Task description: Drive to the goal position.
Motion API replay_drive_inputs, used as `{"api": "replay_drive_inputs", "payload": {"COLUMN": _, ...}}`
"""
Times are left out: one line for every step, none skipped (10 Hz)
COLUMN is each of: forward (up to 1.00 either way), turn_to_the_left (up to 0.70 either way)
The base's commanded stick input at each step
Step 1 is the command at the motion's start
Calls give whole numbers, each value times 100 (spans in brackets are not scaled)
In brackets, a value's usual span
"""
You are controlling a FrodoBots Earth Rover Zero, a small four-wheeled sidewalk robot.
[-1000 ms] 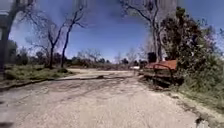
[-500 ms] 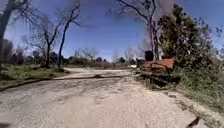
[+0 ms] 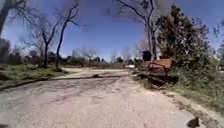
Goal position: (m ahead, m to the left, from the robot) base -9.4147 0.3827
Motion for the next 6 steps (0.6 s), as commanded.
{"api": "replay_drive_inputs", "payload": {"forward": 0, "turn_to_the_left": -100}}
{"api": "replay_drive_inputs", "payload": {"forward": 0, "turn_to_the_left": -100}}
{"api": "replay_drive_inputs", "payload": {"forward": 0, "turn_to_the_left": -100}}
{"api": "replay_drive_inputs", "payload": {"forward": 0, "turn_to_the_left": -100}}
{"api": "replay_drive_inputs", "payload": {"forward": 0, "turn_to_the_left": -100}}
{"api": "replay_drive_inputs", "payload": {"forward": 0, "turn_to_the_left": -100}}
